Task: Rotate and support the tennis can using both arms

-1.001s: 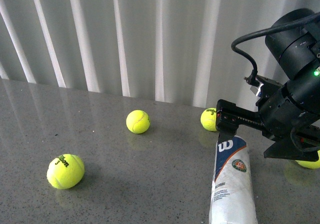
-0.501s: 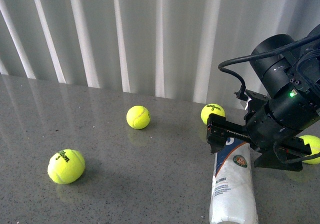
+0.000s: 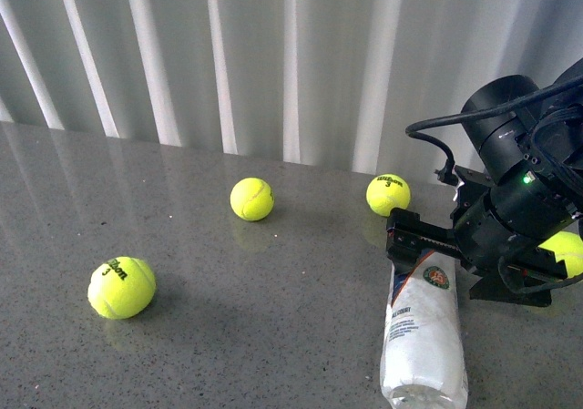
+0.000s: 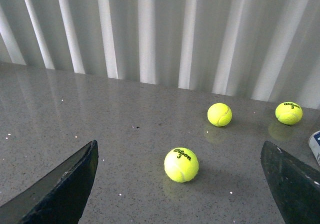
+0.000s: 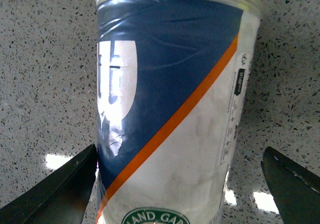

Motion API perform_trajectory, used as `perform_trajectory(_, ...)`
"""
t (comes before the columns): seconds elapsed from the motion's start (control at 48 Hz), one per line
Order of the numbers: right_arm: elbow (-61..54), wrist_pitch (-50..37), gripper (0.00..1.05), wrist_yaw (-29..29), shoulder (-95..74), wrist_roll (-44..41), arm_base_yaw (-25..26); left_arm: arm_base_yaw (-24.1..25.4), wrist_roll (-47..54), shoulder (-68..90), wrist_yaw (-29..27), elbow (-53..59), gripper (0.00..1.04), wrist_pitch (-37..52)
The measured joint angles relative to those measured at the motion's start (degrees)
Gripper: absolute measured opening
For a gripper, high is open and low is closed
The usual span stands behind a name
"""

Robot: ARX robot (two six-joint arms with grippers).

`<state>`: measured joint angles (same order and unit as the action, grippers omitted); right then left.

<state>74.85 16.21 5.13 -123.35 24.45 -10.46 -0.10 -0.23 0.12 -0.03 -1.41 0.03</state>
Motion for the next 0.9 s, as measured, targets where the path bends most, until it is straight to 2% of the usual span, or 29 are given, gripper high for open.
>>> perform_trajectory(0.25, 0.1, -2.7, 0.57, 1.3, -1.7, 0.0, 0.0, 0.0, 0.0, 0.0, 0.0, 0.0, 0.98, 0.0)
perform_trajectory(0.438, 0.5, -4.2, 0.36, 1.4, -2.4, 0.2, -0.4, 0.0, 0.0, 0.0, 0.0, 0.0, 0.98, 0.0)
perform_trajectory(0.667, 0.5, -5.5, 0.21, 1.2, -2.7, 0.2, -0.4, 0.0, 0.0, 0.0, 0.0, 0.0, 0.98, 0.0)
perform_trajectory(0.897, 0.5, -6.1, 0.16, 1.0, -2.7, 0.0, -0.4, 0.0, 0.0, 0.0, 0.0, 0.0, 0.98, 0.0)
